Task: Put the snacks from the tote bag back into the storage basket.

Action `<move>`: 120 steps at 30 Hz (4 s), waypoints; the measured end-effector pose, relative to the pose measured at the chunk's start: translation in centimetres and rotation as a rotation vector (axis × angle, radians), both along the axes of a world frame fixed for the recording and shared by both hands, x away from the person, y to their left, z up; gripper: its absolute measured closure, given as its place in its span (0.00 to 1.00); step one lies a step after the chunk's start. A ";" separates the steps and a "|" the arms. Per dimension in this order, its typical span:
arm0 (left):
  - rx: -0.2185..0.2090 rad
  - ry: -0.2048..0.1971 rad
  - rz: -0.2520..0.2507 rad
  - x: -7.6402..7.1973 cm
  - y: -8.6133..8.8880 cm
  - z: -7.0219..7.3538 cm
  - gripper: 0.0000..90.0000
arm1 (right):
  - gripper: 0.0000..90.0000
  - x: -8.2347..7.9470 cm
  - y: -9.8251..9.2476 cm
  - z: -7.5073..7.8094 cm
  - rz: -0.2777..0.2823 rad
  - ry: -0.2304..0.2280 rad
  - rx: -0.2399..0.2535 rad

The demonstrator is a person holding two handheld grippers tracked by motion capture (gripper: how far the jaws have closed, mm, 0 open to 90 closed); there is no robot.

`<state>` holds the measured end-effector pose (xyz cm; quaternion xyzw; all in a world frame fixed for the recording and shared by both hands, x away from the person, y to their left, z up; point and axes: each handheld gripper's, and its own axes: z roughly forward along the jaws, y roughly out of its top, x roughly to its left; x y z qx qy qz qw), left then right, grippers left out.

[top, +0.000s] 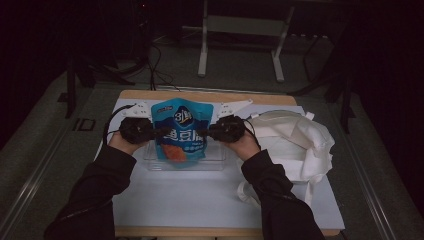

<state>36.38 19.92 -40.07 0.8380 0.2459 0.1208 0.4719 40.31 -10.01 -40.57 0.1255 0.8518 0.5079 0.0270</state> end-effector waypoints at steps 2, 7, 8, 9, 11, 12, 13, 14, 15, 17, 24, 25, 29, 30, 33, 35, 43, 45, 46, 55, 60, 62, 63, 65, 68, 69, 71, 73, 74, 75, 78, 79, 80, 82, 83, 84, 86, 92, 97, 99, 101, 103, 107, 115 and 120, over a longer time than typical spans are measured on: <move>-0.001 0.002 -0.004 0.0 0.1 -0.2 1.00 | 0.99 -0.1 0.0 -0.1 0.000 -0.003 -0.003; 0.004 0.008 -0.010 0.1 0.1 -1.0 1.00 | 0.99 -0.1 0.1 -0.7 0.000 -0.001 -0.016; -0.003 0.006 -0.012 0.1 0.1 -1.1 1.00 | 0.99 -0.1 0.2 -0.8 0.000 -0.004 -0.019; -0.004 0.004 -0.015 0.0 0.2 -1.1 1.00 | 0.99 -0.1 0.1 -0.8 0.001 -0.004 -0.015; -0.008 0.004 -0.017 0.0 0.3 -1.1 1.00 | 0.99 -0.1 0.1 -0.9 0.002 0.000 -0.009; -0.011 0.002 -0.017 0.0 0.3 -1.2 1.00 | 0.99 -0.1 0.1 -0.9 0.003 -0.004 -0.010; -0.013 0.000 -0.021 -0.1 0.3 -1.2 1.00 | 0.99 -0.1 0.1 -0.9 0.003 -0.006 -0.009; -0.016 -0.001 -0.023 -0.1 0.4 -1.3 1.00 | 0.99 -0.2 0.1 -1.0 0.003 -0.007 -0.008; -0.022 -0.004 -0.028 -0.2 0.4 -1.4 1.00 | 0.99 -0.3 0.0 -1.0 0.003 -0.006 -0.006; -0.039 -0.007 -0.030 -0.3 0.5 -1.6 1.00 | 0.99 -0.4 -0.1 -1.3 0.003 -0.008 0.007; -0.041 -0.033 -0.030 -0.6 0.6 -1.8 1.00 | 0.99 -0.7 0.0 -1.2 -0.002 -0.029 0.004; -0.036 -0.035 -0.029 -0.6 0.6 -1.8 1.00 | 0.99 -0.7 0.0 -1.2 -0.003 -0.029 0.002; -0.037 -0.032 -0.019 -0.6 0.4 -1.7 0.99 | 0.98 -0.8 -0.1 -1.2 -0.006 -0.029 0.001; -0.035 -0.032 -0.017 -0.6 0.4 -1.7 0.99 | 0.98 -0.7 -0.1 -1.2 -0.006 -0.028 0.002; -0.038 -0.033 -0.008 -0.7 0.4 -1.7 0.96 | 0.96 -0.8 -0.1 -1.2 -0.010 -0.032 -0.002; -0.055 -0.040 0.014 -0.9 0.4 -1.6 0.84 | 0.92 -0.8 -0.1 -1.1 -0.017 -0.040 -0.003; -0.073 -0.068 0.081 -2.0 0.2 -1.6 0.59 | 0.53 -1.0 -0.9 -0.3 -0.071 -0.056 0.051; -0.108 -0.052 0.095 -2.1 0.4 -1.6 0.49 | 0.46 -1.0 -1.1 -0.2 -0.083 -0.061 0.056; -0.138 -0.039 0.090 -2.1 0.5 -1.6 0.43 | 0.42 -1.0 -1.2 -0.2 -0.090 -0.062 0.060; -0.193 0.006 0.143 -2.5 1.4 -1.8 0.02 | 0.15 -1.5 -1.6 -0.4 -0.108 -0.059 0.065; -0.207 -0.021 0.187 -3.2 1.9 -1.9 0.02 | 0.16 -1.8 -2.1 -0.3 -0.131 -0.084 0.054; -0.223 -0.029 0.193 -3.6 2.0 -1.9 0.02 | 0.16 -1.9 -2.5 -0.3 -0.133 -0.083 0.063; -0.216 -0.038 0.206 -3.8 2.0 -1.8 0.02 | 0.16 -1.9 -2.6 -0.3 -0.136 -0.091 0.058; -0.214 -0.042 0.222 -4.3 1.9 -1.9 0.02 | 0.15 -2.1 -2.8 -0.3 -0.136 -0.102 0.042; -0.190 -0.049 0.248 -4.8 2.0 -2.1 0.02 | 0.15 -2.3 -3.2 -0.3 -0.122 -0.099 0.045; -0.198 -0.047 0.254 -5.0 2.1 -2.2 0.02 | 0.15 -2.4 -3.3 -0.3 -0.128 -0.106 0.036; -0.221 -0.034 0.254 -5.4 2.5 -2.4 0.02 | 0.15 -2.7 -3.4 -0.3 -0.141 -0.123 0.017; -0.233 -0.036 0.257 -5.9 2.7 -2.5 0.02 | 0.15 -3.0 -3.7 -0.3 -0.140 -0.118 0.021; -0.233 -0.036 0.257 -5.9 2.7 -2.5 0.02 | 0.15 -3.0 -3.7 -0.3 -0.140 -0.118 0.021; -0.222 -0.045 0.272 -6.4 2.8 -2.5 0.02 | 0.15 -3.1 -3.8 -0.3 -0.143 -0.117 0.021; -0.221 -0.054 0.280 -7.1 3.0 -2.5 0.02 | 0.15 -3.6 -4.4 -0.2 -0.150 -0.118 0.028; -0.214 -0.057 0.289 -7.3 3.0 -2.4 0.02 | 0.16 -3.7 -4.5 -0.3 -0.153 -0.118 0.027; -0.214 -0.057 0.289 -7.3 3.0 -2.4 0.02 | 0.16 -3.7 -4.5 -0.3 -0.153 -0.118 0.027; -0.214 -0.052 0.290 -8.2 3.1 -2.5 0.02 | 0.16 -4.2 -4.9 -0.5 -0.174 -0.127 0.018; -0.214 -0.053 0.297 -8.4 3.1 -2.5 0.02 | 0.16 -4.5 -5.0 -0.7 -0.182 -0.125 0.025; -0.216 -0.052 0.301 -8.7 3.0 -2.6 0.02 | 0.16 -4.7 -5.1 -0.8 -0.188 -0.127 0.027; -0.224 -0.054 0.291 -9.3 3.0 -2.8 0.02 | 0.16 -4.9 -5.2 -0.9 -0.191 -0.130 0.025; -0.222 -0.077 0.292 -11.1 2.6 -3.2 0.02 | 0.16 -6.4 -6.0 -1.2 -0.196 -0.143 0.035; -0.228 -0.094 0.260 -12.6 1.6 -2.9 0.02 | 0.16 -7.7 -7.0 -0.9 -0.193 -0.153 0.047; -0.215 -0.110 0.236 -13.2 1.0 -2.6 0.02 | 0.16 -8.0 -7.2 -0.8 -0.195 -0.158 0.052; -0.210 -0.121 0.220 -13.6 0.5 -2.4 0.02 | 0.16 -8.7 -7.9 -0.7 -0.195 -0.154 0.068; -0.223 -0.120 0.193 -13.9 0.1 -2.3 0.02 | 0.16 -9.2 -8.4 -0.7 -0.198 -0.152 0.071; -0.220 -0.118 0.159 -14.2 -0.7 -2.1 0.02 | 0.15 -10.0 -9.5 -1.0 -0.204 -0.158 0.068; -0.204 -0.125 0.069 -13.9 -2.1 -2.2 0.02 | 0.15 -11.4 -11.7 -1.5 -0.244 -0.180 0.084; -0.201 -0.114 0.014 -13.8 -3.3 -2.6 0.02 | 0.15 -11.9 -12.8 -2.1 -0.267 -0.171 0.075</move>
